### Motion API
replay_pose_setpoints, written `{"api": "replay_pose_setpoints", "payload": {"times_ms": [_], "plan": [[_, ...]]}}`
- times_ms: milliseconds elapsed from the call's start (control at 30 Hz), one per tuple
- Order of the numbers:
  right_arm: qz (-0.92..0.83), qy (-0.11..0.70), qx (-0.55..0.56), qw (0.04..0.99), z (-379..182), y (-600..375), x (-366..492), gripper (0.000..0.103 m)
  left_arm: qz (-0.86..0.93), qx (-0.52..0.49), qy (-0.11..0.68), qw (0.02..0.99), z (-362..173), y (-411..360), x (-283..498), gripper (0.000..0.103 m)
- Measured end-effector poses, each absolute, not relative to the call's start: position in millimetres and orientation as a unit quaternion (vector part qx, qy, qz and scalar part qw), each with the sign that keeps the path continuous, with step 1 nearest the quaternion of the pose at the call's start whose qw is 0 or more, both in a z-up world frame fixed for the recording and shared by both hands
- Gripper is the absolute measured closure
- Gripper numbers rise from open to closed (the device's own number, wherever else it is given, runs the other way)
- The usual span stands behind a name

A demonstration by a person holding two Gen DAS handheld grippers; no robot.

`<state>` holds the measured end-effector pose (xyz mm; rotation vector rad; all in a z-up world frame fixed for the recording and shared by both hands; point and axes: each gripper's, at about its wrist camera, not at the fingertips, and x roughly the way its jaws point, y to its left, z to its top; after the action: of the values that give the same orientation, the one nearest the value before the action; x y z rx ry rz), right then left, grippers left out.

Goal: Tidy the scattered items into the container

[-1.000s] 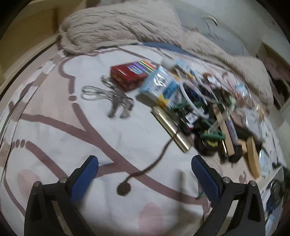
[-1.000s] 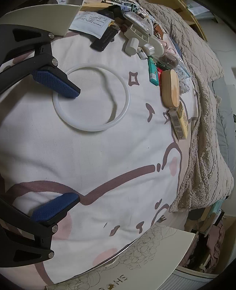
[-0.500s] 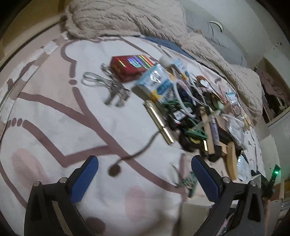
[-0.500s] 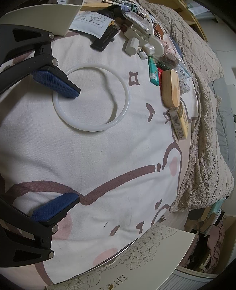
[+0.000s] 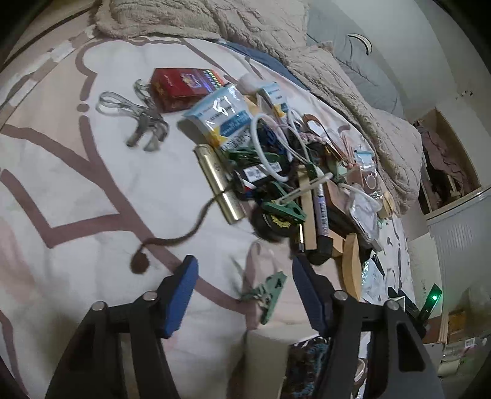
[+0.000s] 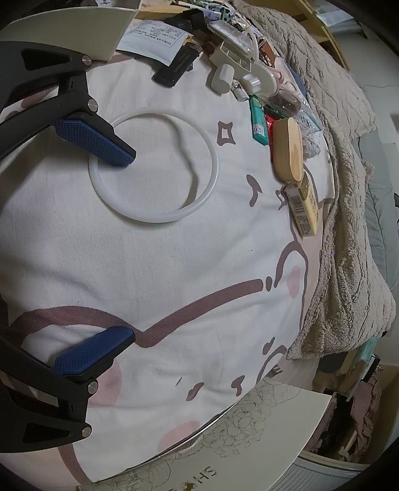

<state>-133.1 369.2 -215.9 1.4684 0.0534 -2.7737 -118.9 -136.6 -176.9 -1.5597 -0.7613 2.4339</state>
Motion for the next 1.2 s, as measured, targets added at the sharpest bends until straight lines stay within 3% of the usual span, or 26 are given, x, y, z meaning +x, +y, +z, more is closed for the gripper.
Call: {"api": "replay_pose_setpoints", "payload": {"times_ms": [133, 167, 200, 300, 833, 1200], "plan": [[-0.884, 0.017, 0.468, 0.001, -216, 370, -133, 0.0, 0.806, -0.525, -0.258, 0.091, -182, -125, -122, 0.065], [-0.884, 0.016, 0.468, 0.002, -216, 370, -133, 0.0, 0.806, -0.525, -0.256, 0.093, -182, -123, -122, 0.081], [-0.884, 0.016, 0.468, 0.002, -216, 370, -133, 0.0, 0.809, -0.523, -0.253, 0.093, -183, -121, -122, 0.089], [-0.884, 0.016, 0.468, 0.002, -216, 370, -133, 0.0, 0.813, -0.517, -0.25, 0.091, -185, -120, -121, 0.098], [-0.884, 0.016, 0.467, 0.002, -216, 370, -133, 0.0, 0.83, -0.499, -0.247, 0.037, -173, -170, -86, 0.099], [-0.884, 0.016, 0.467, 0.002, -216, 370, -133, 0.0, 0.861, -0.486, -0.149, -0.017, -159, -187, -63, 0.097]]}}
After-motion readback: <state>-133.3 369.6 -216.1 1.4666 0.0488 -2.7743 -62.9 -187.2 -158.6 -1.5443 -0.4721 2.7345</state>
